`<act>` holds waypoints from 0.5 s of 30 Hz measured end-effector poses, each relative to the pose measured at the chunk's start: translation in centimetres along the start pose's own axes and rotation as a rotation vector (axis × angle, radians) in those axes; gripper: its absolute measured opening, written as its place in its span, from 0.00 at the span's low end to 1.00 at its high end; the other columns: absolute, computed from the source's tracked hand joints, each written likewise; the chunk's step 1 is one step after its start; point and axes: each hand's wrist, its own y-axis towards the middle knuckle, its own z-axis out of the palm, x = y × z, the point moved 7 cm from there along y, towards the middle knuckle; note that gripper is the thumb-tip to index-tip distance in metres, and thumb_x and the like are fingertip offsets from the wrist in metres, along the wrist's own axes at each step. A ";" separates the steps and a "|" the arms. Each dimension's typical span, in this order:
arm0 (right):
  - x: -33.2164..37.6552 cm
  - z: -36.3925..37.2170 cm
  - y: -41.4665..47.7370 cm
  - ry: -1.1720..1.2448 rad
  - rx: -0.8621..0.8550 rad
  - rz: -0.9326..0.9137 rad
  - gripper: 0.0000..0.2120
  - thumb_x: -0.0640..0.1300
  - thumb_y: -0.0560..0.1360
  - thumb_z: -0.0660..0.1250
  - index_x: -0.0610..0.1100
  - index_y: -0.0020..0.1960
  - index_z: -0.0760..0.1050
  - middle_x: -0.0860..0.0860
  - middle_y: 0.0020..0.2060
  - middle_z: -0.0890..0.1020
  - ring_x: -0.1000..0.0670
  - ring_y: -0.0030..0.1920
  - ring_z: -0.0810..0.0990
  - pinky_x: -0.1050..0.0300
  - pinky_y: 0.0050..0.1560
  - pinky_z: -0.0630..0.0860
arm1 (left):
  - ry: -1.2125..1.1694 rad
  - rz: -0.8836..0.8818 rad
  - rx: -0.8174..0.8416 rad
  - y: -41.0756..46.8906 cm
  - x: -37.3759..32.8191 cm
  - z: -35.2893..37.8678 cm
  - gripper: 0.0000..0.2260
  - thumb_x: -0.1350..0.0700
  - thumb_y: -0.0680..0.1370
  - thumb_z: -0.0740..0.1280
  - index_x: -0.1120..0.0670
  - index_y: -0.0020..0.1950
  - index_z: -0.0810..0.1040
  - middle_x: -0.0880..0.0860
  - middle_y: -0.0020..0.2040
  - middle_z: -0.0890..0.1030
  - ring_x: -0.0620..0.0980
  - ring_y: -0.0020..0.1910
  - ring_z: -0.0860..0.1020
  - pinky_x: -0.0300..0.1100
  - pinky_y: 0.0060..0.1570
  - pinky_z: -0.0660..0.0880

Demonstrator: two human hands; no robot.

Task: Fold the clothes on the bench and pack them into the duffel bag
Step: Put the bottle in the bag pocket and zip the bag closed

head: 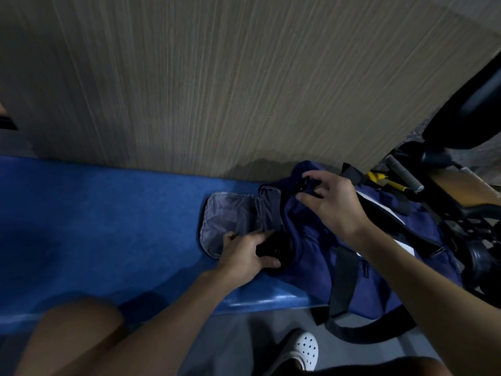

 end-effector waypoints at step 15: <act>-3.0 -0.3 -1.4 0.020 0.052 0.013 0.21 0.41 0.71 0.76 0.53 0.61 0.74 0.51 0.41 0.75 0.50 0.42 0.78 0.53 0.47 0.78 | 0.016 0.021 -0.030 -0.7 -0.2 0.9 0.26 0.37 0.77 0.66 0.40 0.74 0.69 0.39 0.69 0.75 0.40 0.70 0.68 0.47 0.73 0.45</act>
